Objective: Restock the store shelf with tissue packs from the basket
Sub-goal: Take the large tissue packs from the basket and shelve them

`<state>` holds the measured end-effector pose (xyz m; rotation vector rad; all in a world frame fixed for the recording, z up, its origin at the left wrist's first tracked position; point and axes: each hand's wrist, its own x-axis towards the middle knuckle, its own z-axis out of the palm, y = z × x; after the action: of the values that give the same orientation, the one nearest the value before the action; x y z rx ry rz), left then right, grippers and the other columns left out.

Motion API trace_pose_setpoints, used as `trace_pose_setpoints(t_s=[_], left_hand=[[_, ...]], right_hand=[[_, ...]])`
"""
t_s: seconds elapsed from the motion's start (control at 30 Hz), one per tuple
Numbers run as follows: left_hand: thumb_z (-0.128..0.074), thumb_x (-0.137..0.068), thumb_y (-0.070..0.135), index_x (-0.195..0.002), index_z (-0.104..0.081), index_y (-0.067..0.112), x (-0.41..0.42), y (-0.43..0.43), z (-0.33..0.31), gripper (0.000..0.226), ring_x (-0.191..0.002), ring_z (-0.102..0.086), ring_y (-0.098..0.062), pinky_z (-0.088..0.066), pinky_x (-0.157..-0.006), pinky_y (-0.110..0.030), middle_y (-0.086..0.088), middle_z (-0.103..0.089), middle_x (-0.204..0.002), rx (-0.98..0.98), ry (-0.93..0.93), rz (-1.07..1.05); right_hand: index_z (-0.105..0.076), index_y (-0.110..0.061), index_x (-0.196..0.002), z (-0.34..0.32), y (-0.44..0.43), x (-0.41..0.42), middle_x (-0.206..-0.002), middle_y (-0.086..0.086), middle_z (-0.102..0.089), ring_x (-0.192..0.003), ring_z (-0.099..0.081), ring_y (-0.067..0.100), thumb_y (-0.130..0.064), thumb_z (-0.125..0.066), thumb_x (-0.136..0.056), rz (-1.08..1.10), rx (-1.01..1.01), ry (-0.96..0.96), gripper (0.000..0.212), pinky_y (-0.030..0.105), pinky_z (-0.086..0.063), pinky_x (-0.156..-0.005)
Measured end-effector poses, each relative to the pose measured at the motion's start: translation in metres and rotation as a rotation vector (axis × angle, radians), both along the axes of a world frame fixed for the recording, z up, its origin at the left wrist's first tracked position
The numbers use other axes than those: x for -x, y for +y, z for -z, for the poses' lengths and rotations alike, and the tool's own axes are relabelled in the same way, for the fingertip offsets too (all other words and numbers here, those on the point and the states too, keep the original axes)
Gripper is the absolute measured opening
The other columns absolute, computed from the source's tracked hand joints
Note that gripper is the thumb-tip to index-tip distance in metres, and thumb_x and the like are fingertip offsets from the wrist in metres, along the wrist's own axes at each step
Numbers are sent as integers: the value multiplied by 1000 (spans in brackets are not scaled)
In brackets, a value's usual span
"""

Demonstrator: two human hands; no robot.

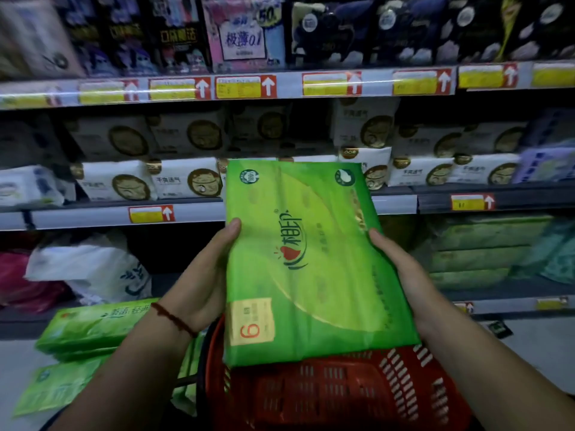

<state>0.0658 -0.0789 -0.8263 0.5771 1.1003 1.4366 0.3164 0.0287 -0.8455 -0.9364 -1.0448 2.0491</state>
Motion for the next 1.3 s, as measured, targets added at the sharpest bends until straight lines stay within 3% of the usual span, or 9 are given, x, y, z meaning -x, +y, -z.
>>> trace_pose_setpoints(t_s=[0.13, 0.23, 0.37, 0.47, 0.67, 0.87, 1.07, 1.17, 1.3], left_hand=[[-70, -77, 40, -118, -72, 7, -21, 6, 8, 53, -85, -77, -31, -64, -75, -45, -20, -77, -108, 86, -56, 13], [-73, -77, 39, -122, -70, 11, -30, 10, 13, 53, -94, -75, -37, -62, -81, -50, -20, -75, -115, 108, -10, -77], [-85, -77, 28, -124, -63, 15, -35, 13, 14, 54, -91, -77, -27, -64, -75, -43, -11, -77, -110, 28, 308, -292], [-91, -70, 32, -133, -52, 25, -44, 12, 16, 75, -89, -76, -9, -63, -74, -31, 5, -74, -112, -22, 606, -345], [-81, -54, 66, -135, -38, 48, -69, 5, 23, 93, -101, -67, -3, -57, -82, -36, 23, -63, -116, 7, 1188, -298], [-71, -63, 52, -139, -43, 13, -102, 12, 51, 90, -83, -60, -31, -49, -63, -40, -4, -50, -105, -57, 1881, -183], [-56, -80, 56, -148, -49, 28, -102, 1, 55, 74, -122, -56, -16, -47, -102, -33, 4, -51, -131, -283, 1536, 161], [-63, -84, 43, -135, -65, 32, -87, 7, 54, 52, -129, -54, 2, -39, -109, -16, 14, -59, -139, -368, 1332, 251], [-71, -94, 16, -113, -72, 29, -51, 31, 62, 23, -95, -71, -6, -53, -82, -24, 8, -76, -106, -142, 921, -82]], right_hand=[[-74, -14, -114, 8, 16, -3, -92, 9, -79, -72, -77, 23, -42, -60, -94, 63, 26, -28, 38, 32, -63, -64], [-72, -15, -118, 17, 23, -4, -99, 8, -79, -83, -76, 24, -54, -70, -84, 38, -44, -257, 52, 38, -61, -80], [-62, -22, -123, 30, 20, -7, -113, 1, -59, -106, -61, 23, -40, -79, -85, 260, -800, -934, 45, 32, -45, -82], [-61, -30, -105, 22, -3, 3, -102, -7, -51, -95, -57, 12, -32, -80, -84, 222, -1085, -839, 28, 25, -45, -76], [-49, -31, -136, 6, -34, 31, -111, -9, -70, -98, -71, 7, -68, -78, -71, 137, -539, -498, 80, 33, -59, -86], [-45, -19, -131, 17, -38, 49, -109, 1, -78, -95, -77, 14, -54, -94, -60, 233, -90, -201, 92, 35, -60, -82], [-36, -20, -149, 29, -7, 30, -130, 6, -66, -110, -70, 31, -66, -98, -26, 354, -20, -382, 145, 54, -60, -90], [-61, -20, -134, 36, 13, 12, -118, 4, -75, -101, -75, 27, -50, -99, -42, 402, -77, -367, 104, 54, -62, -87], [-70, -20, -121, 39, 27, -1, -115, 8, -77, -101, -75, 31, -54, -93, -56, 317, -9, -283, 77, 54, -58, -95]])
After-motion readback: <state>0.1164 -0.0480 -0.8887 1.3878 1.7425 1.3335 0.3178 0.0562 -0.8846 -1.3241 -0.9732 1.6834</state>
